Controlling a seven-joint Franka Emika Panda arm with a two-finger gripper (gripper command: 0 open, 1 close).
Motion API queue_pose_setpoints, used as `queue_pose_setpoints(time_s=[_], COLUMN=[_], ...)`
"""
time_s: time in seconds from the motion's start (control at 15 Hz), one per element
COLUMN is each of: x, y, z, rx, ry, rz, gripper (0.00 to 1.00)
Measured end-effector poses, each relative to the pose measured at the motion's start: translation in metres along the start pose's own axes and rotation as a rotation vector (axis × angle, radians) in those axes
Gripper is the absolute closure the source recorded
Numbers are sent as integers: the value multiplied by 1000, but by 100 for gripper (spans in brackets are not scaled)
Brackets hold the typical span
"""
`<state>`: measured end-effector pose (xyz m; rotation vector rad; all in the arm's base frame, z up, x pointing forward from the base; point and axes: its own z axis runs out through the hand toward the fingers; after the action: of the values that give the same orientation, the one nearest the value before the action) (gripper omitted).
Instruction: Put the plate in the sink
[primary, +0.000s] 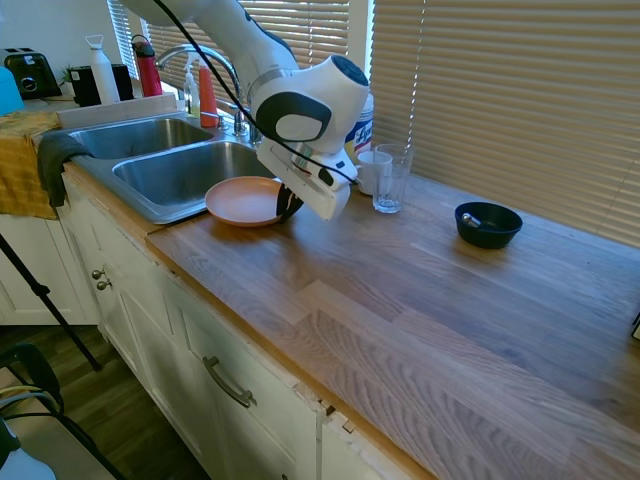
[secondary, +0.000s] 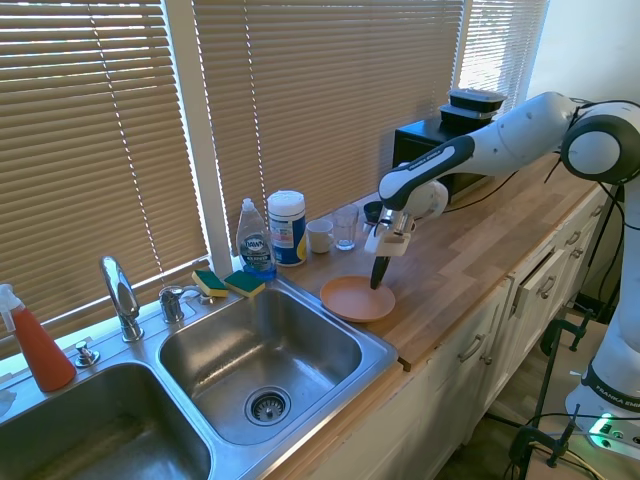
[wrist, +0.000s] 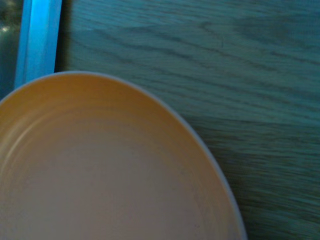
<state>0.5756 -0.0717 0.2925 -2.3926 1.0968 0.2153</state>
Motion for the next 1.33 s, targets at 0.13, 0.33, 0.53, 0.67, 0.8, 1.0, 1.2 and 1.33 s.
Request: queue_pose_setpoints(time_s=[0.13, 0.33, 0.53, 0.67, 0.8, 1.0, 1.2, 1.33], x=[4, 4, -15, -37, -61, -92, -115, -119], y=[1, -10, -42, -69, -94, -128, -154, -160], z=[3, 7, 7, 5, 3, 3, 8, 10], rx=[32, 56, 68, 69, 61, 33, -6, -23], ry=[-43, -80, -87, -89, -82, -57, 2, 16], rz=[8, 12, 16, 24, 28, 37, 58, 48], gripper=[100, 100, 100, 100, 100, 100, 100, 100])
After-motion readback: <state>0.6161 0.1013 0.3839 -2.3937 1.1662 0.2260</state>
